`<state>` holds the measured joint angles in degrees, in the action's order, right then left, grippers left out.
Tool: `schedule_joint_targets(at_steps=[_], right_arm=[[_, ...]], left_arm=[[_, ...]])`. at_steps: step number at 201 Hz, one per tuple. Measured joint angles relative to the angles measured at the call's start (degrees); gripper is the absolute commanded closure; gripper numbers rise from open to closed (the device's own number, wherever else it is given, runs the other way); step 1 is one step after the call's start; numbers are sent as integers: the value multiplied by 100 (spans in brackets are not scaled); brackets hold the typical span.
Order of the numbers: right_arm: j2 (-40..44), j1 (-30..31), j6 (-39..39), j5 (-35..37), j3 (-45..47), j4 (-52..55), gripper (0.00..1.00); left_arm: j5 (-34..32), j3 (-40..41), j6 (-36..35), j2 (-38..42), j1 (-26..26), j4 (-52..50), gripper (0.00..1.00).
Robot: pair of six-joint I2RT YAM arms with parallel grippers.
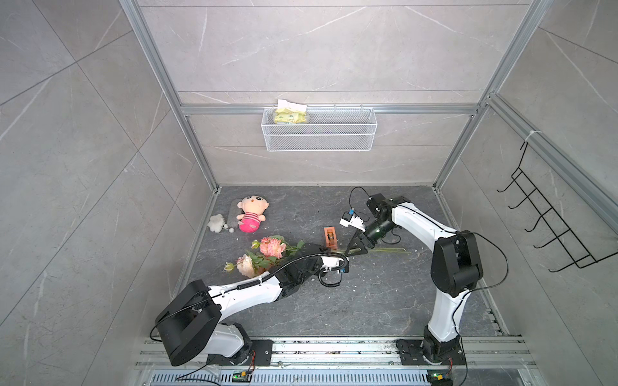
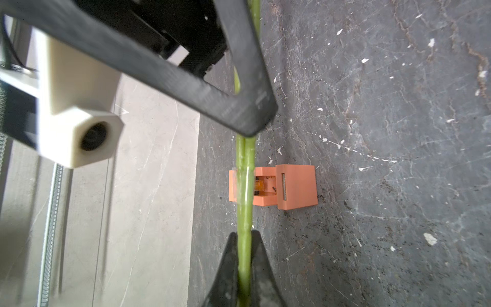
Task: Wrap bouquets with tape
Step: Wrap the tape around the bouquet.
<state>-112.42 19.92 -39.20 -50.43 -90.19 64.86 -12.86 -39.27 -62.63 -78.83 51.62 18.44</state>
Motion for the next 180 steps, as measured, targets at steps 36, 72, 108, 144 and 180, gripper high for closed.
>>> schedule_joint_targets(at_steps=[36,72,108,144,180], right_arm=[[-234,74,9,-87,-17,85,90],[160,278,96,33,354,-496,100],[772,358,459,890,1003,-1716,100],[1388,715,297,1687,1784,-2979,100],[2118,1209,-74,2140,2824,-4459,100]], left_arm=[[-103,107,-98,-24,-26,33,100],[-142,181,-17,-24,-114,0,84],[326,179,378,485,-125,-345,54],[1471,155,914,1401,-544,-1121,48],[2752,-83,1320,1526,-1425,-2024,48]])
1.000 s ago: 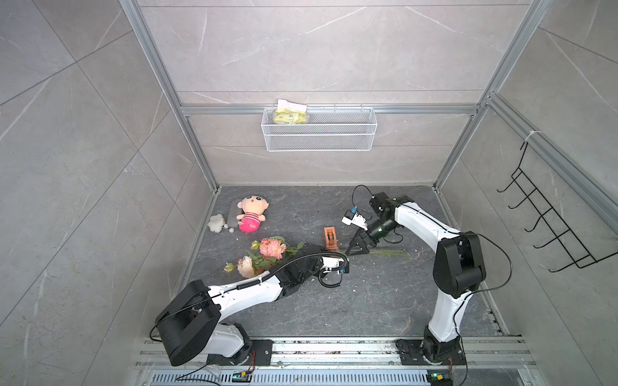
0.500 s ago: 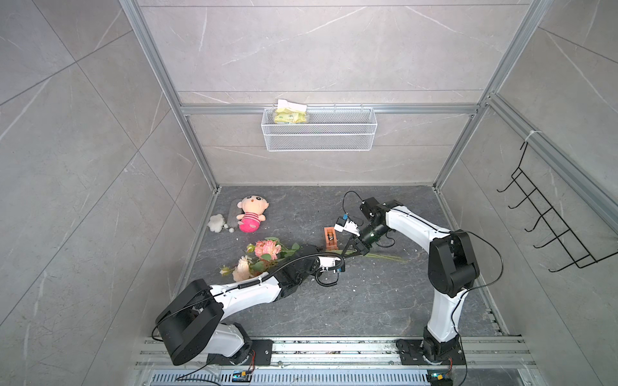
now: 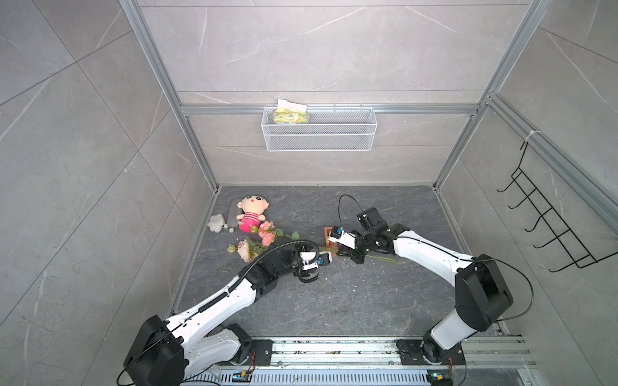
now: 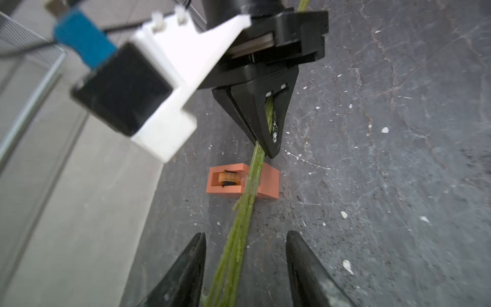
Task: Wrap bouquets with tape
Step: Wrap the tape around the bouquet.
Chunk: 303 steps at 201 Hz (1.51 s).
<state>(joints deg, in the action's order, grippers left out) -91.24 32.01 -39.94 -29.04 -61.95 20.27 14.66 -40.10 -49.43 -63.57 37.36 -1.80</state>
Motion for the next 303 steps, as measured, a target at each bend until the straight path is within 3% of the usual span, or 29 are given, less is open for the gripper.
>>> schedule_joint_targets(at_steps=[34,104,203,214,235,261,282,303], right_arm=[[721,177,-479,374,1263,-1641,100],[1211,601,-1703,1440,2326,-3257,100],[1528,1182,-2900,2717,3016,-4286,100],[1528,1244,-2962,2817,3016,-4291,100],[1528,1300,-3001,2887,3016,-4319,100],[1552,1309,-2879,2931,2968,-4059,96],[1563,1320,-2391,2889,2643,-3340,70],[1602,1333,-1604,2769,2280,-2660,58]], left_arm=[[1152,-822,286,-623,-756,-872,49],[2455,-2330,-81,-2341,-815,-2758,51],[2739,-3101,-334,-3449,-815,-4017,57],[2726,-3154,-341,-3519,-815,-4052,63],[2645,-3211,-407,-3626,-815,-4100,100],[2551,-3202,-511,-3633,-787,-4166,100],[2479,-3036,-503,-3521,-741,-4006,100],[2256,-2723,-400,-3276,-656,-3777,100]])
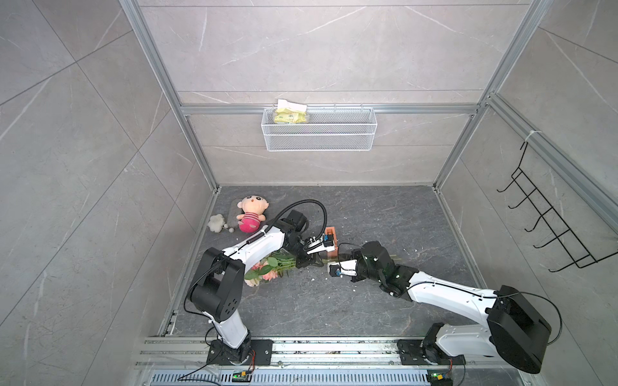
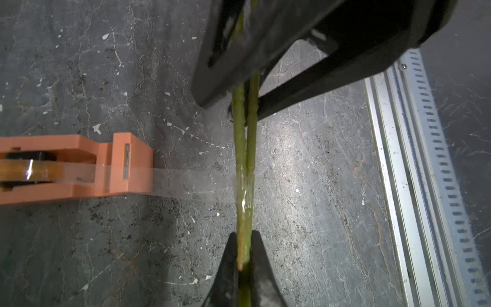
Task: Wrap bouquets with tape
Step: Wrap the tape around the bouquet, then tear off the tape using the Tape Cutter.
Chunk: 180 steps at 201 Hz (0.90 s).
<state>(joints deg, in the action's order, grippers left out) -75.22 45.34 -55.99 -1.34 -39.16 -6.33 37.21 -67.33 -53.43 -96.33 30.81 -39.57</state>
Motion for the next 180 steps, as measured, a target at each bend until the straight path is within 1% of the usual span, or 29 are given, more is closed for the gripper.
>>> schedule_joint_targets(at_steps=[11,28,32,34,46,52,55,65,86,102,121,151,180], right_arm=[[74,4,391,-96,-85,201,50],[299,0,1176,-249,-87,417,26],[356,-9,1255,-299,-85,448,22],[396,-9,1432,-321,-85,481,20],[601,-33,1891,-466,-81,564,10],[719,-52,2218,-551,-81,588,2],[778,-70,2455,-590,-81,597,1],[946,-129,2909,-715,-81,599,1],[1121,-457,4409,-691,-94,435,0],[881,-1014,5547,-660,-234,520,1],[494,-1530,6623,-702,-289,549,1],[98,-1751,8024,-1019,-269,485,24],[-654,-1784,9031,-1762,-262,-168,33]], left_arm=[[-109,87,48,57,35,79,100],[-216,151,120,63,92,142,100],[-240,162,138,63,109,151,100],[-251,166,144,61,116,153,100],[-291,168,203,55,155,170,100],[-299,168,225,46,175,195,100],[-304,168,238,37,184,205,100],[-334,168,278,15,234,227,100],[-367,195,332,-37,317,326,100],[-376,291,378,-55,358,442,100],[-411,348,407,-101,387,507,100],[-437,352,501,-177,466,597,100],[-525,352,612,-348,575,713,100]])
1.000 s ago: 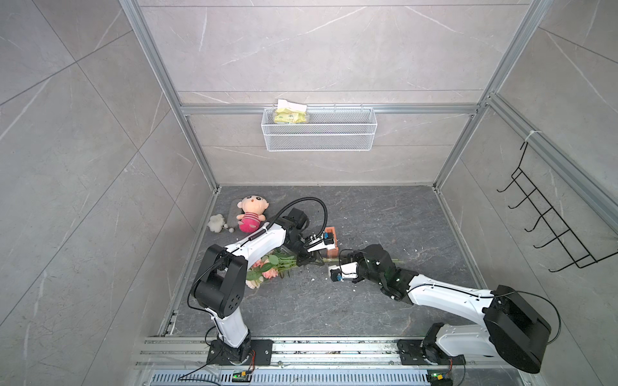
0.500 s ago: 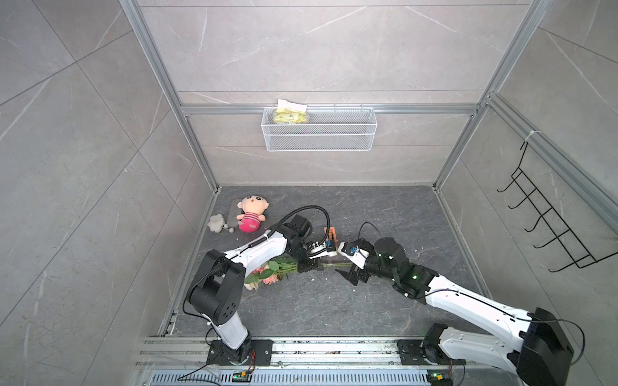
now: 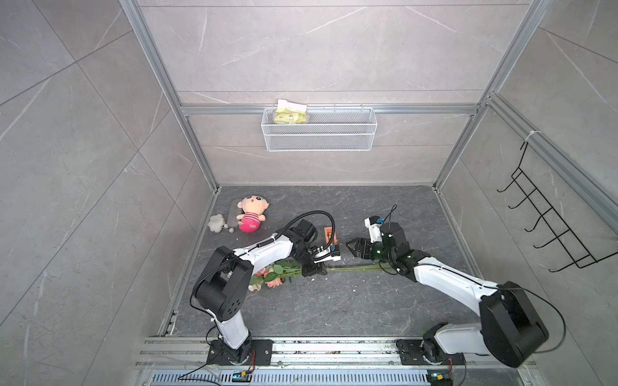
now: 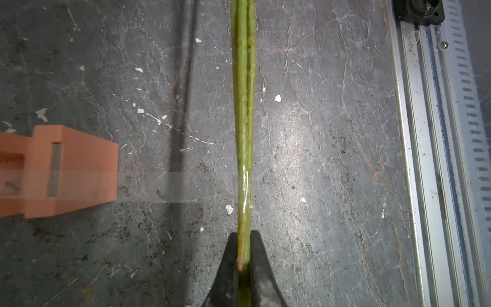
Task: Wrap bouquets with tape
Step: Tear off the tape using the Tape Cutter.
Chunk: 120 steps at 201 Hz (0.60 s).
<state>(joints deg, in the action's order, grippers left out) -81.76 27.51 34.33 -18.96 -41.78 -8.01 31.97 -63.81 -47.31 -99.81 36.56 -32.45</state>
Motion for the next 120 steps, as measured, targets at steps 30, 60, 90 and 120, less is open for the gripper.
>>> schedule_joint_targets(at_steps=[30,60,90,120], right_arm=[[-1021,0,750,-743,7,-850,39],[-1526,2,1180,-1141,11,-1416,45],[-1808,33,1427,-1368,-4,-1950,50],[-2234,94,1657,-1508,-44,-2371,54]], left_arm=[[-107,0,94,-216,85,63,100],[-190,-2,133,-219,96,81,100],[-195,-4,166,-219,96,83,100],[-203,-4,199,-219,96,81,100]])
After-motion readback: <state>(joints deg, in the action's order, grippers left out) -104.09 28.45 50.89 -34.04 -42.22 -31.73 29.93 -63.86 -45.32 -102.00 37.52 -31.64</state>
